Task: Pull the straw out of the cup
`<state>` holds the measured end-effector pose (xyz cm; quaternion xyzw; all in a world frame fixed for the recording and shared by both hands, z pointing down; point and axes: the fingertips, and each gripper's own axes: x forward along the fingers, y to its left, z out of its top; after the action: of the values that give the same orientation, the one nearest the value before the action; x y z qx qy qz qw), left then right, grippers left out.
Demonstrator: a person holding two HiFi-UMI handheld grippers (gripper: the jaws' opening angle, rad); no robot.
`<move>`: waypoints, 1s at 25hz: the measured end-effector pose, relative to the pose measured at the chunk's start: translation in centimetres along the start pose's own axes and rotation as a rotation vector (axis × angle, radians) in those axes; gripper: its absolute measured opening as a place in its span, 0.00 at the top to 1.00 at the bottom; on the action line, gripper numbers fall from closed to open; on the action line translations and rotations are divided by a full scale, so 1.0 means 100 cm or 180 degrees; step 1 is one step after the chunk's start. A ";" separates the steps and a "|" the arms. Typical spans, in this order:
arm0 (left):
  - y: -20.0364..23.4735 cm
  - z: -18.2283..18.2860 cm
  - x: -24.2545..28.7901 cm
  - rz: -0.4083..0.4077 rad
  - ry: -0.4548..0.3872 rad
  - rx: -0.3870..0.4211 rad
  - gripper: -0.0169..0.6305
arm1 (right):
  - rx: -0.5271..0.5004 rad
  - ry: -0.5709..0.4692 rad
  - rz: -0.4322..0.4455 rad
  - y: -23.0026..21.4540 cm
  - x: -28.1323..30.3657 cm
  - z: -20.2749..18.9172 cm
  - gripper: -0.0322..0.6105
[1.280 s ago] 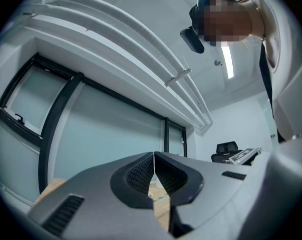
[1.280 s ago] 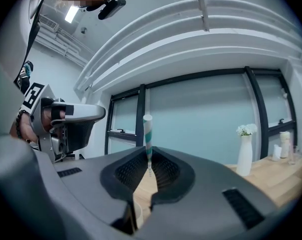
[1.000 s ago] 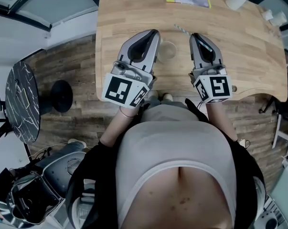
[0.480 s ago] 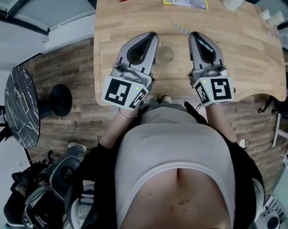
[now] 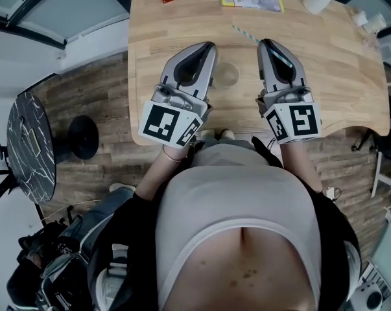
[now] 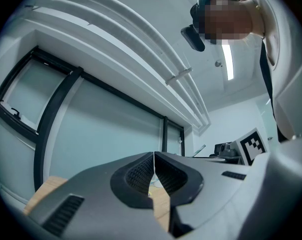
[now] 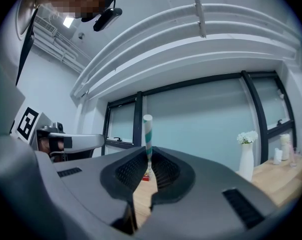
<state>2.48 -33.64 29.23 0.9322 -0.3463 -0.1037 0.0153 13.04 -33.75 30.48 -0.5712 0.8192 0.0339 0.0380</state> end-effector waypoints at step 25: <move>0.003 0.003 -0.010 -0.0371 -0.0023 0.0023 0.96 | 0.0106 -0.0194 -0.0268 0.022 -0.006 0.010 0.88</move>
<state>1.49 -33.25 29.17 0.9505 -0.2918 -0.1065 0.0047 11.22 -32.31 29.53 -0.6032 0.7934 0.0361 0.0738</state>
